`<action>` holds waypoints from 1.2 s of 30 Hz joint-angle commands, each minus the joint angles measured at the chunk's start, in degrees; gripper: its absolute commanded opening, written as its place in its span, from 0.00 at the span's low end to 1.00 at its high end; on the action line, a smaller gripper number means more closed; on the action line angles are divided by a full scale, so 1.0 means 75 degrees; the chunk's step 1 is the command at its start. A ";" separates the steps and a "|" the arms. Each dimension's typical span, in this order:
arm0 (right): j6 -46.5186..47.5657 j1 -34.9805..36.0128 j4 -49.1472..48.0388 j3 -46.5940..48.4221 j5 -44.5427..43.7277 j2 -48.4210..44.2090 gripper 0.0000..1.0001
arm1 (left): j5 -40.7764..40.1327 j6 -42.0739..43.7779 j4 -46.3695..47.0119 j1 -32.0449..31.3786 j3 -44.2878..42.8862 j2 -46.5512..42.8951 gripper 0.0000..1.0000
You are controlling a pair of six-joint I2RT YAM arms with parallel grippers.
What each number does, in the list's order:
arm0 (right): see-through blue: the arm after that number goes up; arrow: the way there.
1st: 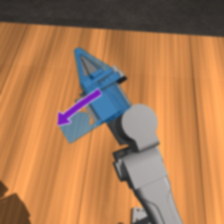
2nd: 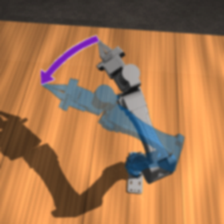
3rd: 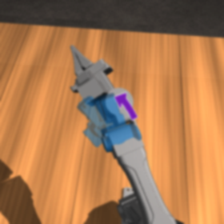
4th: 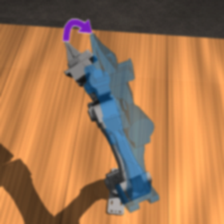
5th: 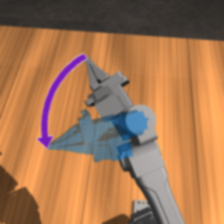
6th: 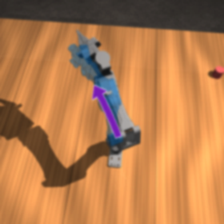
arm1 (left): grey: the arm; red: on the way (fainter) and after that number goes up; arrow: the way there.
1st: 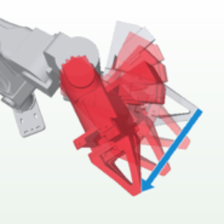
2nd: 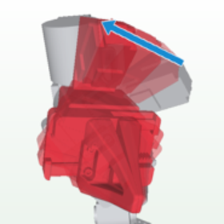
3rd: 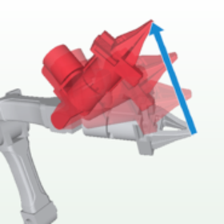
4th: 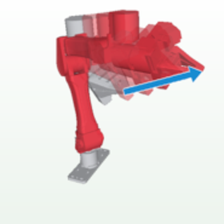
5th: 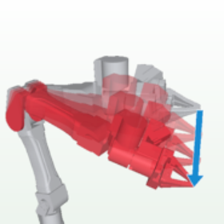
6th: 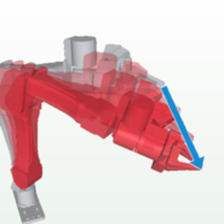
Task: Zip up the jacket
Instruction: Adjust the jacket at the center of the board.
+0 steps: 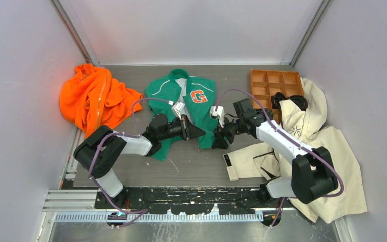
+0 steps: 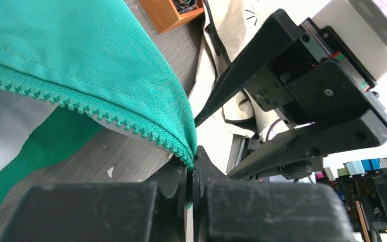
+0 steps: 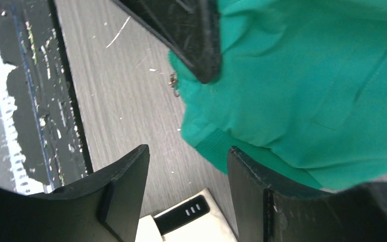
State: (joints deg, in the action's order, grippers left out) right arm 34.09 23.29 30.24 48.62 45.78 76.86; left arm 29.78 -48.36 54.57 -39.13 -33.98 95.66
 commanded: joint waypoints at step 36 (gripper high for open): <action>-0.2014 -0.0230 0.0056 0.1237 0.1341 0.1081 0.04 | -0.0264 0.0318 0.0166 0.0129 0.0377 -0.1116 0.54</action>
State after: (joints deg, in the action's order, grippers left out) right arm 16.51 21.63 26.04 54.50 51.72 83.74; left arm 29.93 -50.06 55.27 -37.85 -33.71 90.13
